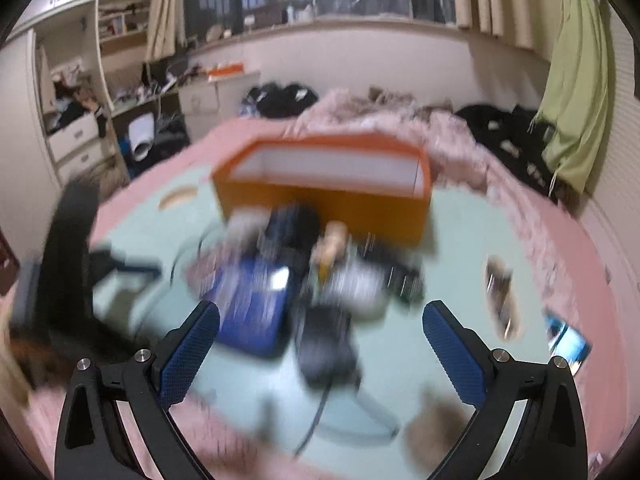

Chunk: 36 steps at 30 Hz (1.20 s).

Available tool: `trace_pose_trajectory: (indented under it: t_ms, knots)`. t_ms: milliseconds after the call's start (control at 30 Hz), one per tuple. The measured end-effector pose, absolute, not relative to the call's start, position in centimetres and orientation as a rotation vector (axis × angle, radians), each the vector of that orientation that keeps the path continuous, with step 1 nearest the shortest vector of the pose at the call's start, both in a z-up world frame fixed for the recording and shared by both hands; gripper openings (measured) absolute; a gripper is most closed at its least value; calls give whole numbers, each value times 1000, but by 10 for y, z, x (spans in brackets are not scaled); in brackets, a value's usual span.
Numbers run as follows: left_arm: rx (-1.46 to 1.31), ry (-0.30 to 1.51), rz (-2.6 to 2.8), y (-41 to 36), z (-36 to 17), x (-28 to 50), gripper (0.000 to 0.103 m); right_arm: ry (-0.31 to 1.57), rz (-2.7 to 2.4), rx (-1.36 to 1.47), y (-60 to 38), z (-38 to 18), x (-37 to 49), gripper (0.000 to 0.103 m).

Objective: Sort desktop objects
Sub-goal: 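Carry the plastic bag out and drop it on the table with the left gripper, then reach into the box and grasp the small metal ring with the right gripper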

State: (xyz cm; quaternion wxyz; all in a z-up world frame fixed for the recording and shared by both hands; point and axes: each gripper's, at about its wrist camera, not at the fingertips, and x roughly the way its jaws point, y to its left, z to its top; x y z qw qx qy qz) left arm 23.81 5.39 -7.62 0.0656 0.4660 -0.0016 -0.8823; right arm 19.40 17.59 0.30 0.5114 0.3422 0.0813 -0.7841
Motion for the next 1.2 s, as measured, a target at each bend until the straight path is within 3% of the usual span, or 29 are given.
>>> trace_pose_trajectory:
  t_ms: [367,1067,1167,1200]
  knots:
    - [1402,0,-2665,54,-75,238,103,252,-2000,1042,60,22,96,102]
    - [1399,5,-2672,55,-76,237,103,361,-1907,1170,7,-22,93,102]
    - [1400,3,-2672,57,-75,236,103,416,-1876,1151,5,-14,89,85]
    - [1400,4,-2672,57,-75,236,103,444,-1856,1154,5,-10,82,74]
